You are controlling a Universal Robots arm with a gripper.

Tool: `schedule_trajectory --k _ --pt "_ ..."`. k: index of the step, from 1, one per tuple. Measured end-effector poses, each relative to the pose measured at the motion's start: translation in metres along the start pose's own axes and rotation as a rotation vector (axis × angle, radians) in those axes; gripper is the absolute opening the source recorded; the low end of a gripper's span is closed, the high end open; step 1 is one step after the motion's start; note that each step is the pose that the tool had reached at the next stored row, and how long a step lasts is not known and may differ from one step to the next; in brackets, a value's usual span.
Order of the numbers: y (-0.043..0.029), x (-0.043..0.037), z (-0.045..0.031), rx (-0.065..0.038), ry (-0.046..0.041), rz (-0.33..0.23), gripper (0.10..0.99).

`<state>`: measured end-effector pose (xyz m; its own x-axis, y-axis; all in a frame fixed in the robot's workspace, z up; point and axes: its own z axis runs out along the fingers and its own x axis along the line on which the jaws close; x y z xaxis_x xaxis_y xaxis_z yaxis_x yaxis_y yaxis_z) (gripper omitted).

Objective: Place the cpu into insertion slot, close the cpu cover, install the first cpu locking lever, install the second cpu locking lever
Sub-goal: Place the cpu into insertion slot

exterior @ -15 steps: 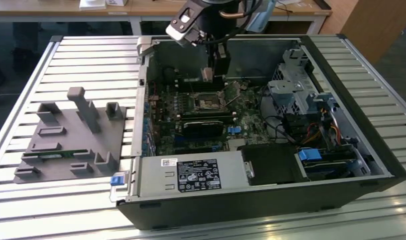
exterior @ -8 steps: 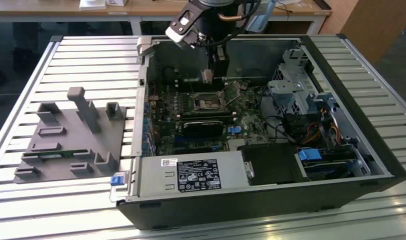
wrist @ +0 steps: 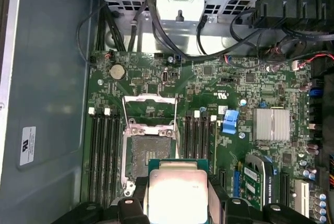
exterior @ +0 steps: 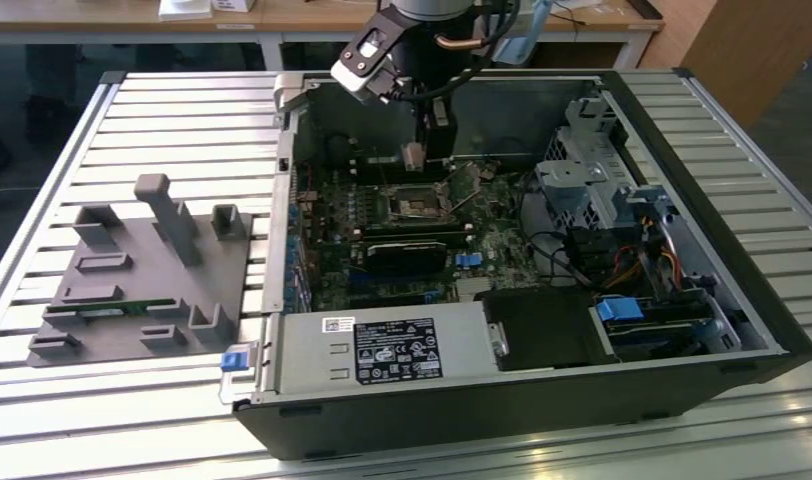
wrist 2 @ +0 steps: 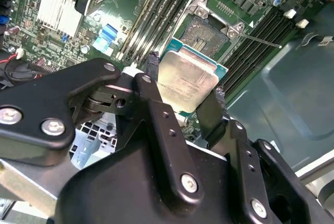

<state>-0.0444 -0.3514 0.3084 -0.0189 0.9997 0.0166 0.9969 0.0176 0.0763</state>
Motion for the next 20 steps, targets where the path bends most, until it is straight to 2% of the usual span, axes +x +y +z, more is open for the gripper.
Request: schedule_trajectory --k 9,12,14,20 --pt "-0.0004 0.0 0.0043 0.0 -0.0027 0.0 0.541" --pt "-0.0007 0.0007 0.0075 0.0 -0.0106 -0.001 0.541" --pt "-0.0008 0.0034 0.0104 0.0 -0.0136 -0.001 0.541" --pt "-0.0015 0.0167 0.0211 -0.001 -0.0137 -0.009 0.541"
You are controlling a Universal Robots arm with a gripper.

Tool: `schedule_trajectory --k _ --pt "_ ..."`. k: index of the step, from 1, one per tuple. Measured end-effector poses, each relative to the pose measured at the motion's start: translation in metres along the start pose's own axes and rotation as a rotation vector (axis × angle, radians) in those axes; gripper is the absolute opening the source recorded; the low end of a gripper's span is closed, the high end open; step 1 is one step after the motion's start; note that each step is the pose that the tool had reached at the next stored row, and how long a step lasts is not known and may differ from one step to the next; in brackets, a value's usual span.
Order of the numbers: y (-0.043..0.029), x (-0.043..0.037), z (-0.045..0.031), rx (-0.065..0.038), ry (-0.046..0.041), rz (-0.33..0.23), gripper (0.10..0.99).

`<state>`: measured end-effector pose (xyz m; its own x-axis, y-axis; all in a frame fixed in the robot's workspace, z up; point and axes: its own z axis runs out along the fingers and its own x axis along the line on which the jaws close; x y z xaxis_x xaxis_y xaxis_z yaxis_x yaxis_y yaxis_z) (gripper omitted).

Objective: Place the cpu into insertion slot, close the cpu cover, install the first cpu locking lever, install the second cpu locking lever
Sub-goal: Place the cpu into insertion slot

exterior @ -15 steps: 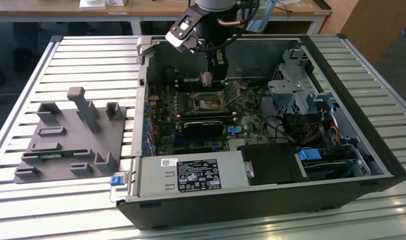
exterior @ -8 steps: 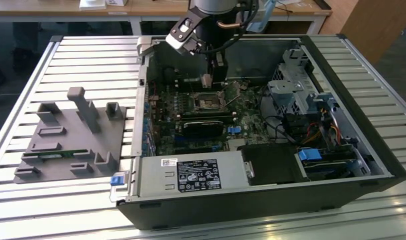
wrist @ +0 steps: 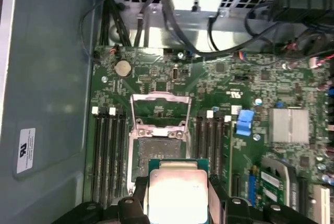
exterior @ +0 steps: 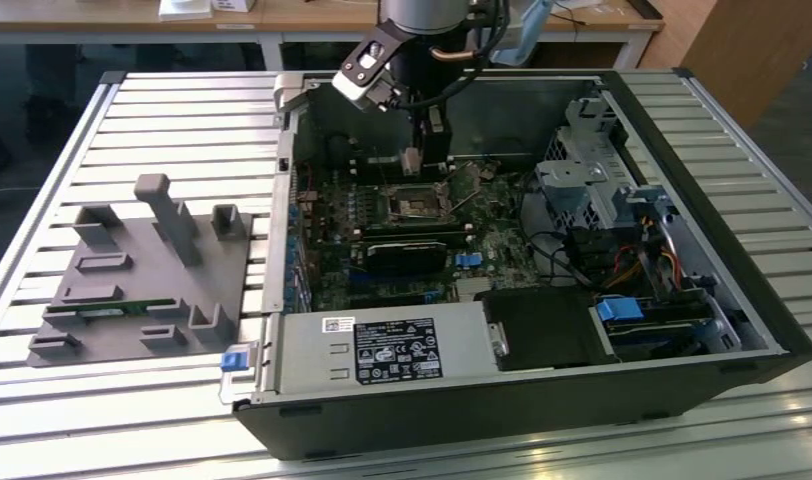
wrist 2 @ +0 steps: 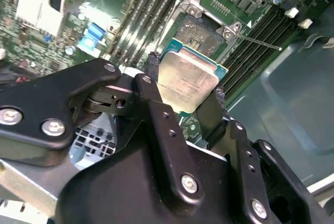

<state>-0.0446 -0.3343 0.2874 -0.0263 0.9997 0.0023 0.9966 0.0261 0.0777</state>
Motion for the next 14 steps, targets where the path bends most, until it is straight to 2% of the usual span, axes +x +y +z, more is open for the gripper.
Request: schedule_trajectory --k 4,10,14 --pt "-0.0006 0.0034 0.0072 -0.002 0.0022 -0.03 0.541" --pt "-0.0014 0.0043 0.0175 -0.002 0.0023 -0.029 0.541" --pt "-0.0016 0.0049 0.0212 -0.002 0.0022 -0.028 0.541"
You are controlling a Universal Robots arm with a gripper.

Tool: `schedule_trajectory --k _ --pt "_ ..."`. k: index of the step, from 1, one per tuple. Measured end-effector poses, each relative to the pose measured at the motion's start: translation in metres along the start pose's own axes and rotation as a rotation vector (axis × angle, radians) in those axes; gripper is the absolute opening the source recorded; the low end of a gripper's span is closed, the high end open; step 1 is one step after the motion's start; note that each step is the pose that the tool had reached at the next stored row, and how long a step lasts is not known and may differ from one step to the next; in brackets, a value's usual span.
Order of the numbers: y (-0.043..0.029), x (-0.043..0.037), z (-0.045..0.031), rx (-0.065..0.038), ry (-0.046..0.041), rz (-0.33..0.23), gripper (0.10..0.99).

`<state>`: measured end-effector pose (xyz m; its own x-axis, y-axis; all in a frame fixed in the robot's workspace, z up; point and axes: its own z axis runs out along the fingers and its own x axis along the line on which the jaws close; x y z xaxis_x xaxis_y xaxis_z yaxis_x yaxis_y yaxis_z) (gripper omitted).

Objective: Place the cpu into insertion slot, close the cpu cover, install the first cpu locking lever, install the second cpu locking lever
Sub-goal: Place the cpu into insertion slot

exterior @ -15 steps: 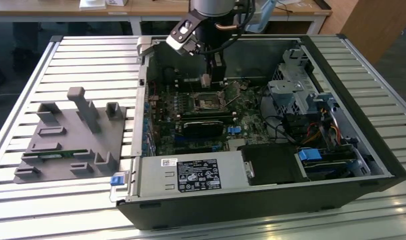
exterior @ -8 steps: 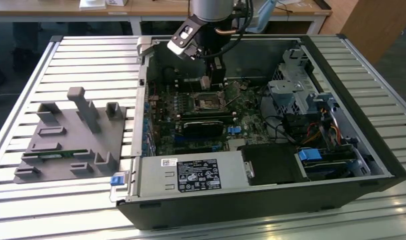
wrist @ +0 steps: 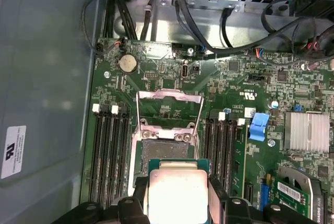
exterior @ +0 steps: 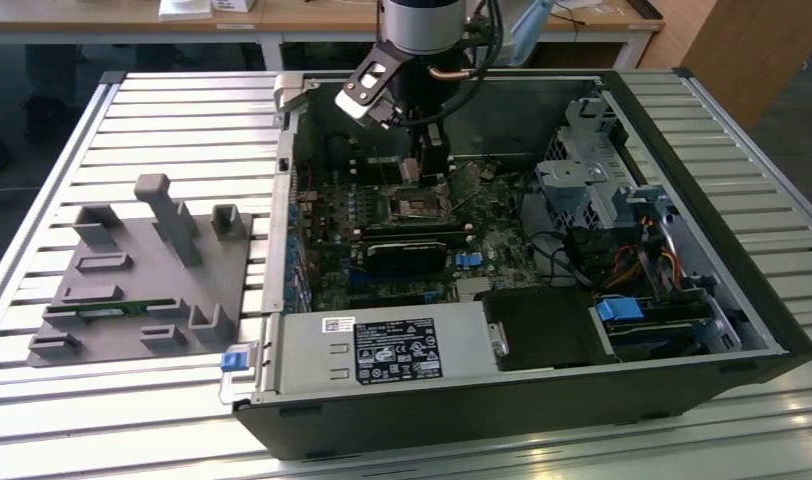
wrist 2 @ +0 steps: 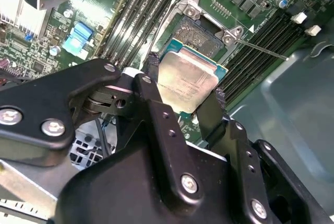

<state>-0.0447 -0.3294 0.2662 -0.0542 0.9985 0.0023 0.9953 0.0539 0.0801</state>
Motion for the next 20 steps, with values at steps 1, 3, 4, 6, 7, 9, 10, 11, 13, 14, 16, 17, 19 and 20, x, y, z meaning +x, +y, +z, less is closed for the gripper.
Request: schedule_trajectory --k 1,3,4,6,7,9,10,11,13,14,16,17,19,20 --pt "-0.0001 0.0002 0.0006 0.0 -0.0002 0.0 0.541" --pt "-0.0002 0.0009 0.0019 0.0 -0.0002 0.001 0.541" --pt "-0.0002 0.0012 0.0025 0.0 -0.0003 0.002 0.541" --pt "-0.0002 0.0017 0.0036 0.0 -0.0002 0.002 0.541" --pt "-0.0002 0.0018 0.0041 0.0 -0.0002 0.002 0.541" --pt "-0.0001 0.0035 0.0058 0.0 -0.0004 0.003 0.541" --pt "-0.0001 0.0049 0.0072 0.0 -0.0005 0.004 0.541" --pt "-0.0001 0.0062 0.0089 0.0 -0.0006 0.006 0.541" --pt "-0.0004 0.0075 0.0125 0.0 -0.0005 0.007 0.541" --pt "-0.0005 0.0079 0.0143 0.0 -0.0006 0.007 0.541" --pt "-0.0007 0.0097 0.018 0.0 -0.0008 0.008 0.541" --pt "-0.0008 0.0106 0.0198 0.0 -0.0009 0.009 0.541" --pt "-0.001 0.0123 0.0235 0.0 -0.0011 0.015 0.541" --pt "-0.0011 0.0128 0.0252 0.0 -0.0017 0.02 0.541"
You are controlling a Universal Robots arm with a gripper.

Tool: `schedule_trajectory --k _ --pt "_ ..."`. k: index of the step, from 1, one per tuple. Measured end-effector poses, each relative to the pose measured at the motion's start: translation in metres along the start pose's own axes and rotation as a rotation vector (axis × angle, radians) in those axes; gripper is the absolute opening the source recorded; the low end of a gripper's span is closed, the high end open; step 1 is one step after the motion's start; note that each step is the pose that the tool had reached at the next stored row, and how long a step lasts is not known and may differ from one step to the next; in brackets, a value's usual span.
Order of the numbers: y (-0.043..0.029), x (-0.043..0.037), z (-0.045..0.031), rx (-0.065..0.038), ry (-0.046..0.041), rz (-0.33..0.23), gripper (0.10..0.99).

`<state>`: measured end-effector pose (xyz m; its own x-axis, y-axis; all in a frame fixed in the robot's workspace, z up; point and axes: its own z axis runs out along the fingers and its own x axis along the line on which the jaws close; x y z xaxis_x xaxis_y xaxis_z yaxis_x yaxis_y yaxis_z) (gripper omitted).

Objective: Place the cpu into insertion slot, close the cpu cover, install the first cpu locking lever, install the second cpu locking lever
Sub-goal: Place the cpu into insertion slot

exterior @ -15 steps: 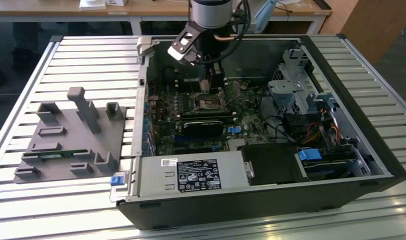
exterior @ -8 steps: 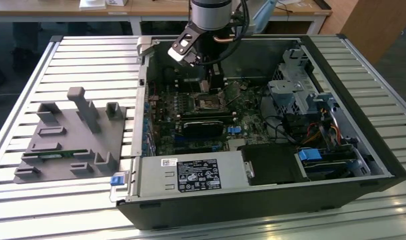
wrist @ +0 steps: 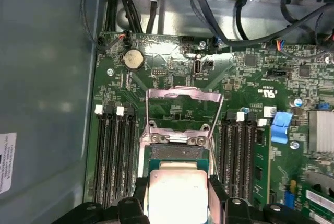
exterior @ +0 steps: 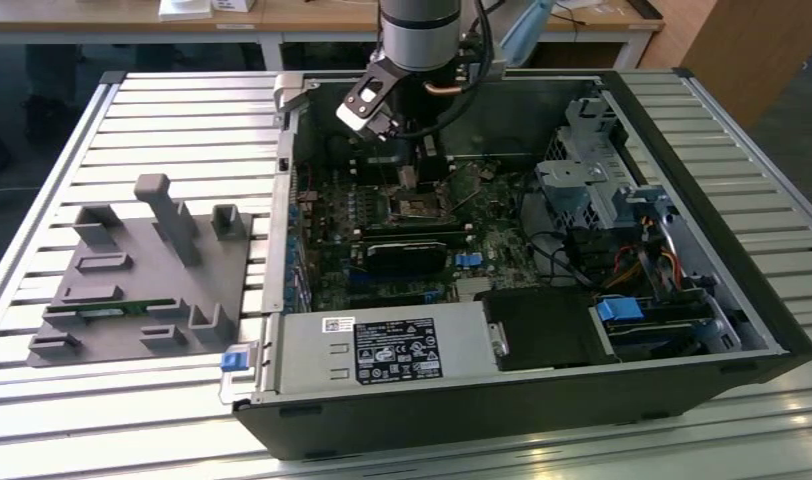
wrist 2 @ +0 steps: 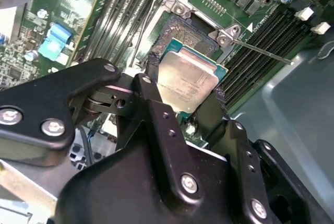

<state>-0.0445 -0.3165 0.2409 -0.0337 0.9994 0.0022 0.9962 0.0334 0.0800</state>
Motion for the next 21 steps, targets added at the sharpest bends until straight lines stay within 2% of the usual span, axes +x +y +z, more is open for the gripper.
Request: schedule_trajectory --k 6,10,12,21 --pt "-0.0009 0.0 0.0109 0.0 -0.0015 0.011 0.541" --pt "-0.0014 0.0001 0.018 0.0 -0.0105 0.01 0.541" --pt "-0.0016 0.0001 0.021 0.0 -0.0106 0.01 0.541" --pt "-0.0019 0.0006 0.0246 0.0 -0.0107 0.01 0.541"
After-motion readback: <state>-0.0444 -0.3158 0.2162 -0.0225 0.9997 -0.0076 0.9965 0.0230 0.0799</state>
